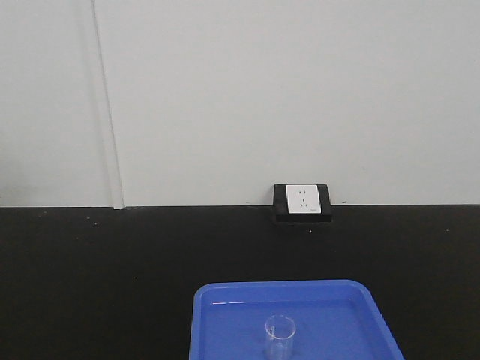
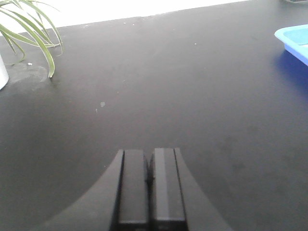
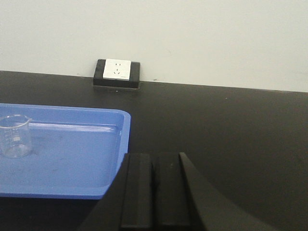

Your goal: Move beaker to silver tray on left bench

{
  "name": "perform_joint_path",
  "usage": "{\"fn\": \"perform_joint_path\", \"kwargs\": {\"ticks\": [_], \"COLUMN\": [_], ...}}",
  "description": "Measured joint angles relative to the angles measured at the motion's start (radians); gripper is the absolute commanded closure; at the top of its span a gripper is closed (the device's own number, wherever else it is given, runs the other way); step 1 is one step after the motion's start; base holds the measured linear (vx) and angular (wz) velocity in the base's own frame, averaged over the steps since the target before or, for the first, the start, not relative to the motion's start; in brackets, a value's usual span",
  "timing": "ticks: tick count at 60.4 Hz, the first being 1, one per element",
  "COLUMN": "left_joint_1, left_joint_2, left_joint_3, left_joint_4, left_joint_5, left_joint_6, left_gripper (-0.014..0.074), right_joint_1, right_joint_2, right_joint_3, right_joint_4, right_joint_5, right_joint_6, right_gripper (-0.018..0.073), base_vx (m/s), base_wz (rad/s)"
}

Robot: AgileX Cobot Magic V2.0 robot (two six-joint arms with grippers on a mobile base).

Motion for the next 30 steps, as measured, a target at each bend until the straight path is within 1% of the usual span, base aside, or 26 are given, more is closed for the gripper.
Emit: {"fn": "perform_joint_path", "kwargs": {"ticks": [14, 22, 30], "left_joint_1": [0.000, 0.000, 0.000], "left_joint_2": [0.000, 0.000, 0.000], "left_joint_3": [0.000, 0.000, 0.000], "left_joint_4": [0.000, 0.000, 0.000], "left_joint_5": [0.000, 0.000, 0.000], "left_joint_6": [0.000, 0.000, 0.000], "left_gripper": [0.0595, 0.0595, 0.0595], "right_joint_1": [0.000, 0.000, 0.000], "right_joint_2": [0.000, 0.000, 0.000], "right_joint_3": [0.000, 0.000, 0.000], "right_joint_4": [-0.042, -0.048, -0.049], "right_joint_5": [0.000, -0.004, -0.040], "right_joint_6": [-0.015, -0.015, -0.014], "right_gripper": [0.0571, 0.0571, 0.0571], "base_vx": [0.00, 0.00, 0.00], "base_wz": [0.00, 0.00, 0.00]}}
